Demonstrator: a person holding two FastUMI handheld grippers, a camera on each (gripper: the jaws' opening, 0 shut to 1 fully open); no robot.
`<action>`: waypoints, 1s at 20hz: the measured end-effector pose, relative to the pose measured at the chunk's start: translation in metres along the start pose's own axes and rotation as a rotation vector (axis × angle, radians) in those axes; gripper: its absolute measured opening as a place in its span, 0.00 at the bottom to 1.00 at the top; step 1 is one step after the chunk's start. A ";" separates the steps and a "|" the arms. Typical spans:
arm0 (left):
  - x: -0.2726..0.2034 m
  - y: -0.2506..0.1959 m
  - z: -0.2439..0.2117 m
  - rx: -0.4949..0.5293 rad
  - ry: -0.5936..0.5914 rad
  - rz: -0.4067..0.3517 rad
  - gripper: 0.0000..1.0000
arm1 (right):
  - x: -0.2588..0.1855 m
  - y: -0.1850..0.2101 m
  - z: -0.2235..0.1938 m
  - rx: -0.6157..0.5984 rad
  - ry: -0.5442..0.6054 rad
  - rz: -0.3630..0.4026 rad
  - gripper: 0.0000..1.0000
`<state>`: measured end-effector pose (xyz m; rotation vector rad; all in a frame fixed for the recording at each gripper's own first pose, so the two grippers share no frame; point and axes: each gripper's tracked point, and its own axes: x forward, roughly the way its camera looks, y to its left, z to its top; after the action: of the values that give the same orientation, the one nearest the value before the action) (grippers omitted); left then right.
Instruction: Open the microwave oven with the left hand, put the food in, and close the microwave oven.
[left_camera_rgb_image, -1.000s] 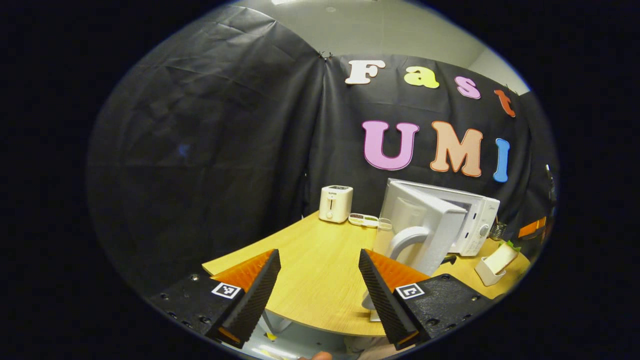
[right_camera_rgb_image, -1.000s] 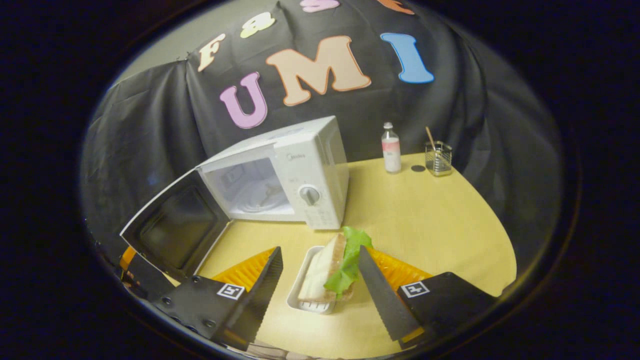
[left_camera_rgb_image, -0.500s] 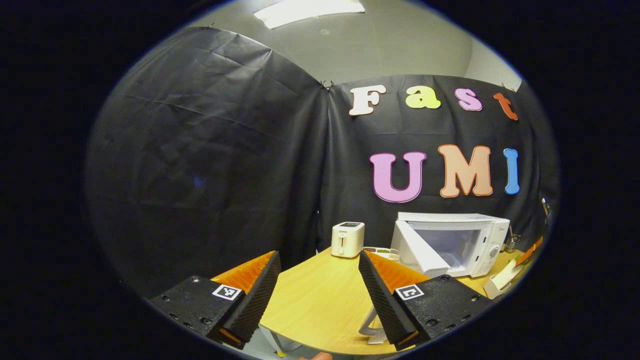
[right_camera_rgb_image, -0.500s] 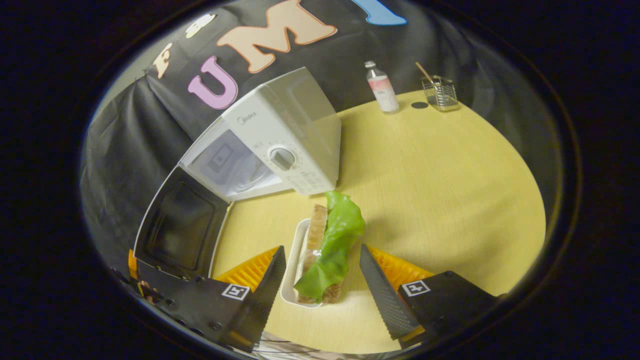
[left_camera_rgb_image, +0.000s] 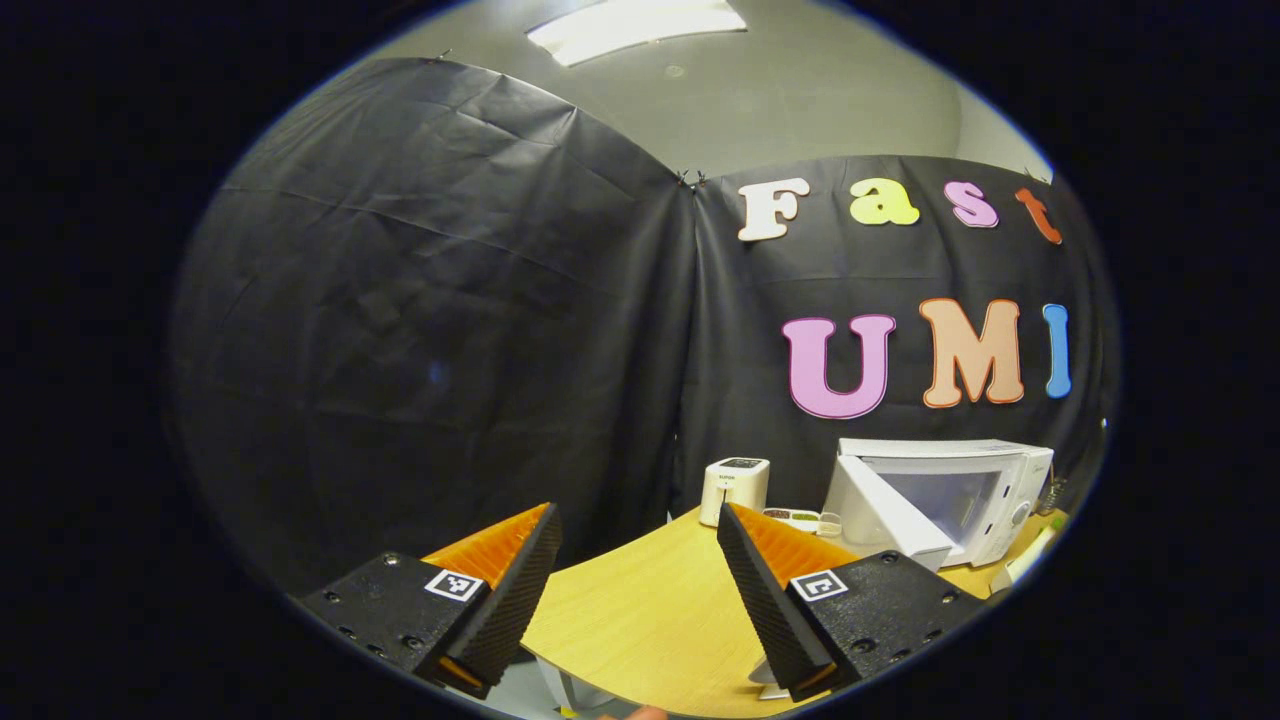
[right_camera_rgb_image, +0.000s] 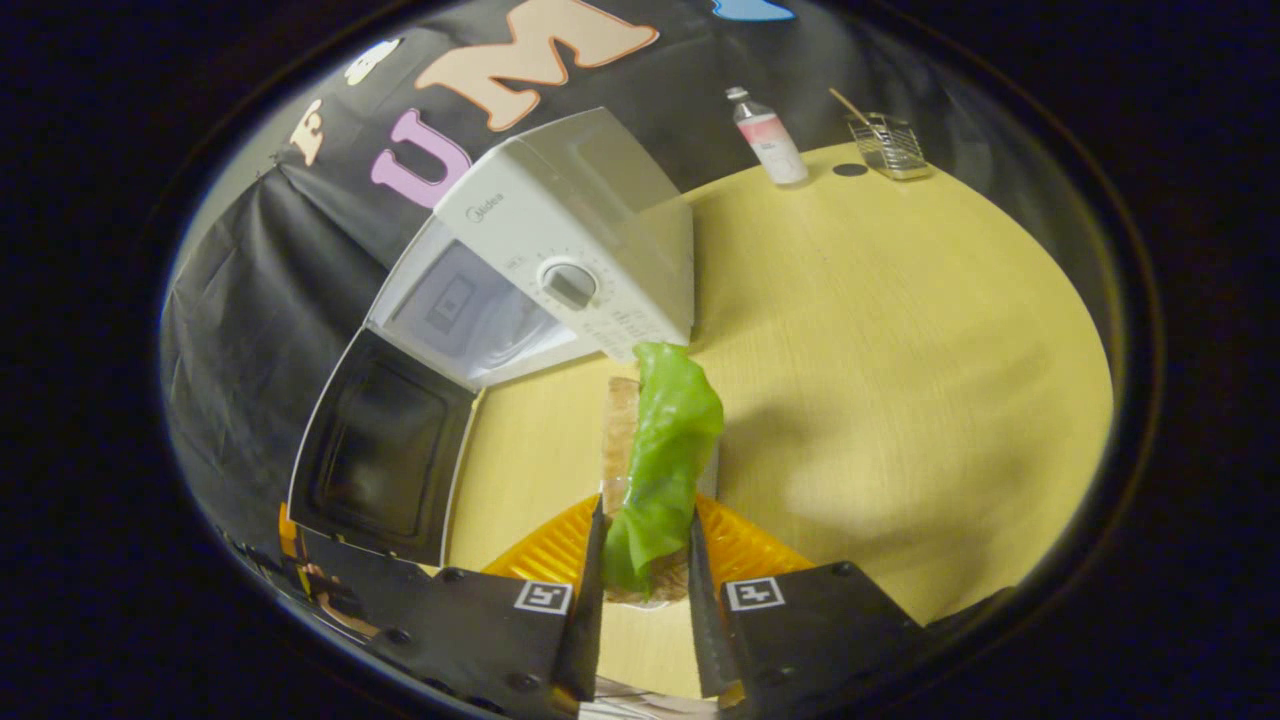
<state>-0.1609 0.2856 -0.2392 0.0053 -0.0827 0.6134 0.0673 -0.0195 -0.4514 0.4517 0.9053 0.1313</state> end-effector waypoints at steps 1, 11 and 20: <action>0.000 -0.001 0.000 0.002 -0.002 -0.005 0.96 | 0.000 0.000 0.001 -0.001 -0.008 -0.007 0.34; 0.002 0.002 -0.002 -0.024 0.004 -0.008 0.96 | -0.040 0.042 0.020 0.081 -0.140 0.084 0.32; 0.002 0.006 -0.004 -0.011 0.016 0.008 0.96 | -0.068 0.139 -0.004 0.024 -0.352 0.265 0.32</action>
<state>-0.1630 0.2918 -0.2430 -0.0104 -0.0701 0.6205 0.0332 0.0863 -0.3440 0.5952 0.5000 0.2738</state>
